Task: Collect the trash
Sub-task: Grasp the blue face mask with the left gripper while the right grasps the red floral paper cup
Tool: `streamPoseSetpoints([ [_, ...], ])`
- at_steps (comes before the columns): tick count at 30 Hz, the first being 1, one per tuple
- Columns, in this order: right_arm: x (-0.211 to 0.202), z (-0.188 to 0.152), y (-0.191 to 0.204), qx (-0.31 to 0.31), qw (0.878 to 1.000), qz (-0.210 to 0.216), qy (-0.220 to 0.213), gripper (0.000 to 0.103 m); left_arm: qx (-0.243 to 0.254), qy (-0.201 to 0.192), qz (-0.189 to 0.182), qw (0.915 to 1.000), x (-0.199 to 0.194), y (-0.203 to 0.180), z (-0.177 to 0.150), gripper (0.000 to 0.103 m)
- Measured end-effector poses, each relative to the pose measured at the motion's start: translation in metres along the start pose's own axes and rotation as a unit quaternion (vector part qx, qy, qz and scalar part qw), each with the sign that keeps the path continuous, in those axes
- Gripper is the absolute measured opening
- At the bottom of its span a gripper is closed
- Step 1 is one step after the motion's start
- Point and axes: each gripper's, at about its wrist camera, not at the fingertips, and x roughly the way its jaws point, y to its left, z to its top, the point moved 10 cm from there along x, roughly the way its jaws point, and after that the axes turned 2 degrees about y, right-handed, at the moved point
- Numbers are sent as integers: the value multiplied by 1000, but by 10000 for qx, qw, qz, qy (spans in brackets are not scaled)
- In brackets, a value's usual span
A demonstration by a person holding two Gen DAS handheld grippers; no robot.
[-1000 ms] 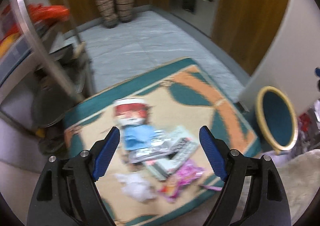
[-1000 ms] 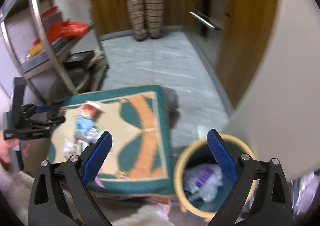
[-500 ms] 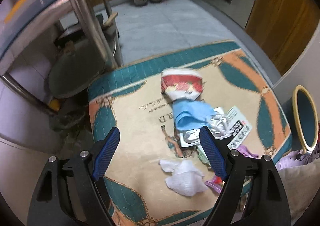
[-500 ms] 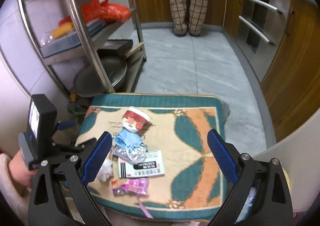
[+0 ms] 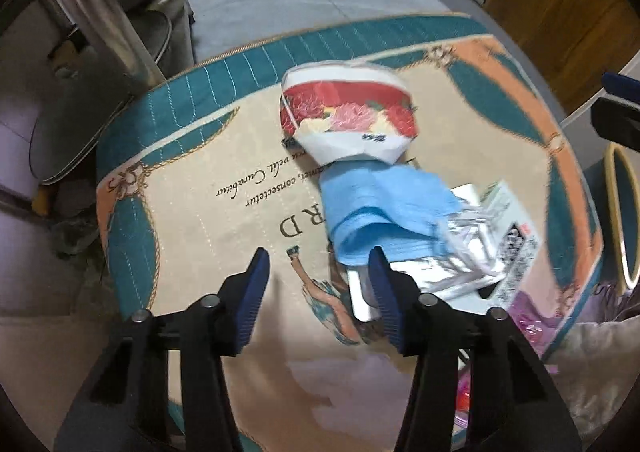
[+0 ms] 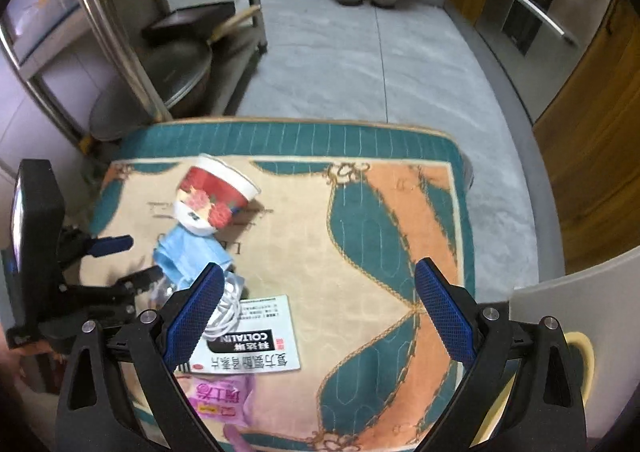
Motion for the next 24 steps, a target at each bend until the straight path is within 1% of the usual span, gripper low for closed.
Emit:
streamPoseSetpoints([
  [1, 3, 1, 1, 5, 10000, 14, 16, 95, -9, 14, -13, 10000, 3, 1, 1, 43],
  [3, 5, 4, 4, -2, 10000, 57, 17, 95, -76, -52, -139, 9999, 4, 0, 6, 42],
  [4, 6, 6, 8, -30, 10000, 84, 11, 95, -76, -96, -181, 9998, 4, -1, 8, 39],
  [6, 8, 9, 13, -98, 9999, 105, -5, 95, 33, -109, -272, 9996, 5, -5, 10, 26],
  [7, 10, 11, 17, -150, 9998, 102, -14, 95, 141, -41, -315, 9994, 6, -7, 8, 11],
  [8, 13, 12, 20, -202, 9997, 98, -21, 95, 295, 42, -352, 9989, 6, -10, 3, 5],
  [10, 18, 17, 25, -244, 9996, 126, -35, 95, 408, 25, -366, 9985, 0, -9, 0, 4],
  [13, 29, 25, 36, -236, 9992, 318, -75, 95, 349, -89, -352, 9987, -13, 8, -3, 3],
  [17, 43, 37, 50, -460, 9981, 349, -219, 95, -54, -89, -127, 9999, -20, 49, -13, 3],
  [20, 54, 43, 69, -819, 9952, 425, -334, 95, -397, -58, 132, 9991, -21, 81, -21, 3],
  [23, 67, 43, 81, -1079, 9928, 418, -305, 95, -649, -38, 213, 9977, -20, 99, -26, 3],
  [24, 73, 42, 86, -1134, 9920, 485, -264, 95, -689, -33, 206, 9974, -19, 102, -26, 3],
])
